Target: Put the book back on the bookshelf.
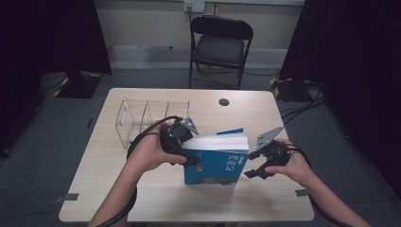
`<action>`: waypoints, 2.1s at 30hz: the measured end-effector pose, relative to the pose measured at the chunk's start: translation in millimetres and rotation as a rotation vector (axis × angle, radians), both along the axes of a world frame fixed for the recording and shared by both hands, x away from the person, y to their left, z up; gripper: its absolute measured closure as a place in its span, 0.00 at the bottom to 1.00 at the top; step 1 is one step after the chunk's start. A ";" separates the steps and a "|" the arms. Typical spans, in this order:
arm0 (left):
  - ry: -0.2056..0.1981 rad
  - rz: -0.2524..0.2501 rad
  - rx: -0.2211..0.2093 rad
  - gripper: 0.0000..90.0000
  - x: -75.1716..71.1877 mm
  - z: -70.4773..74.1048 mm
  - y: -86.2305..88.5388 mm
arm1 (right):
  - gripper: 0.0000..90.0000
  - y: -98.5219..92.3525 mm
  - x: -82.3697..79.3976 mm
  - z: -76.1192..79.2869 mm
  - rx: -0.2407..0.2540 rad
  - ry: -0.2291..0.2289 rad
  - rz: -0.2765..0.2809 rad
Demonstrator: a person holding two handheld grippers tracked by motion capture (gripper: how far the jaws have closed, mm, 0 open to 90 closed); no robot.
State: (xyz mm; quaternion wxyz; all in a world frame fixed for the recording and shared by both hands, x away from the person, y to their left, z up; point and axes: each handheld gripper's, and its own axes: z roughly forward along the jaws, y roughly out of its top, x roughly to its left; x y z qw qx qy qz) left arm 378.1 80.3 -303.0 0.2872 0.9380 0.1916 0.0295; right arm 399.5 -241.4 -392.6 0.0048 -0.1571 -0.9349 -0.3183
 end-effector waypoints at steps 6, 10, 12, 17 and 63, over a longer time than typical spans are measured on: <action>-0.001 -0.008 0.016 0.33 1.5 2.5 -8.1 | 0.28 -4.8 -2.2 -10.1 0.003 0.007 -0.016; 0.001 -0.021 0.025 0.33 3.4 2.7 -14.0 | 0.28 -8.2 -3.6 -15.9 0.015 0.019 -0.022; 0.001 -0.032 0.031 0.34 5.0 2.6 -16.6 | 0.28 -10.7 -4.1 -18.5 0.020 0.021 -0.028; 0.000 -0.046 0.045 0.34 6.6 1.6 -23.3 | 0.28 -16.4 -4.9 -24.1 0.030 0.028 -0.037; 0.018 -0.133 0.076 0.62 7.8 2.1 -42.7 | 0.25 -46.3 -12.7 -87.9 0.040 0.042 -0.159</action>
